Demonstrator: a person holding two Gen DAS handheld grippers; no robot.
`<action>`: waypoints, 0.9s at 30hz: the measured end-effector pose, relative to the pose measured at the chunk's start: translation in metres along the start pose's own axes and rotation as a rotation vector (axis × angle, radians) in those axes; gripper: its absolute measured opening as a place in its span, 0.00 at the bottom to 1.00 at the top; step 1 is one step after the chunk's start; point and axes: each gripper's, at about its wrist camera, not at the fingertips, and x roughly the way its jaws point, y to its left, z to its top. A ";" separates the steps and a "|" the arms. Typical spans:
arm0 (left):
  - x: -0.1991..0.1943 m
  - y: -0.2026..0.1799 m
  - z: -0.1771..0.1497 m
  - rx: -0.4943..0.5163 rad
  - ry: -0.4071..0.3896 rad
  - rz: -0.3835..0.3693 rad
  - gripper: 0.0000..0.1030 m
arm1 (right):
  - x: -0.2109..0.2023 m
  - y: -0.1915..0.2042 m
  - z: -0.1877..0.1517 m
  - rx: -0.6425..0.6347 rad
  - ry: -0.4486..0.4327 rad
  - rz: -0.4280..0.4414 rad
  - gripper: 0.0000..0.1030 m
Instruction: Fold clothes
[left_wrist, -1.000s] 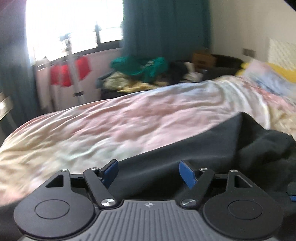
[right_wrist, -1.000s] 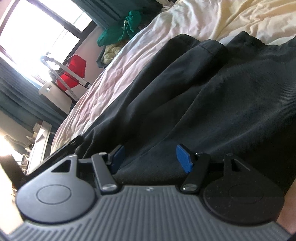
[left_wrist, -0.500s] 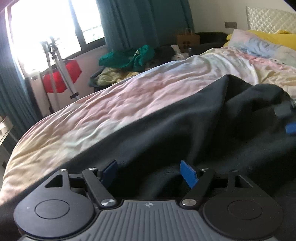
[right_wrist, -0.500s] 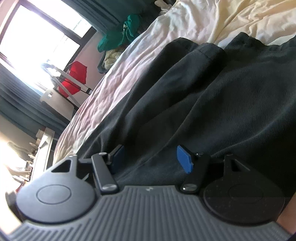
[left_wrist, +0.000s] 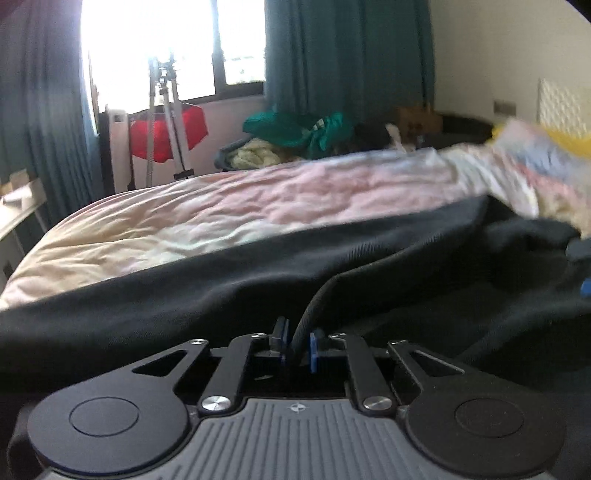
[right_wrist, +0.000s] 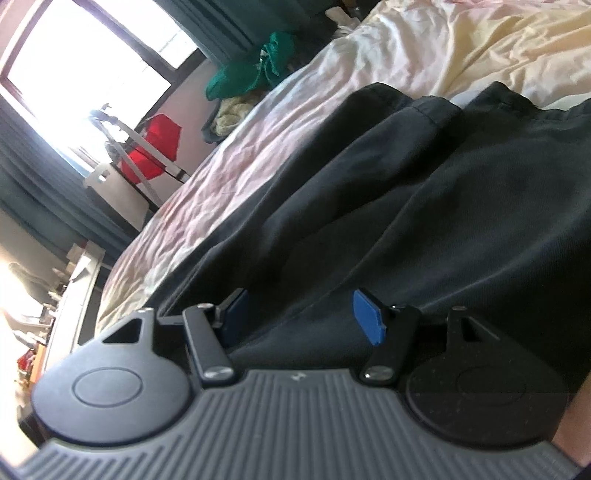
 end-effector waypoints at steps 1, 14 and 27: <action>-0.003 0.002 0.000 -0.011 -0.013 -0.002 0.06 | 0.001 0.001 0.000 -0.002 -0.006 0.005 0.64; -0.031 0.020 0.003 -0.161 -0.100 -0.035 0.03 | 0.007 0.010 0.005 0.007 -0.093 0.075 0.64; -0.015 0.039 -0.041 -0.296 -0.096 -0.066 0.04 | 0.054 0.042 0.076 -0.061 -0.099 0.014 0.64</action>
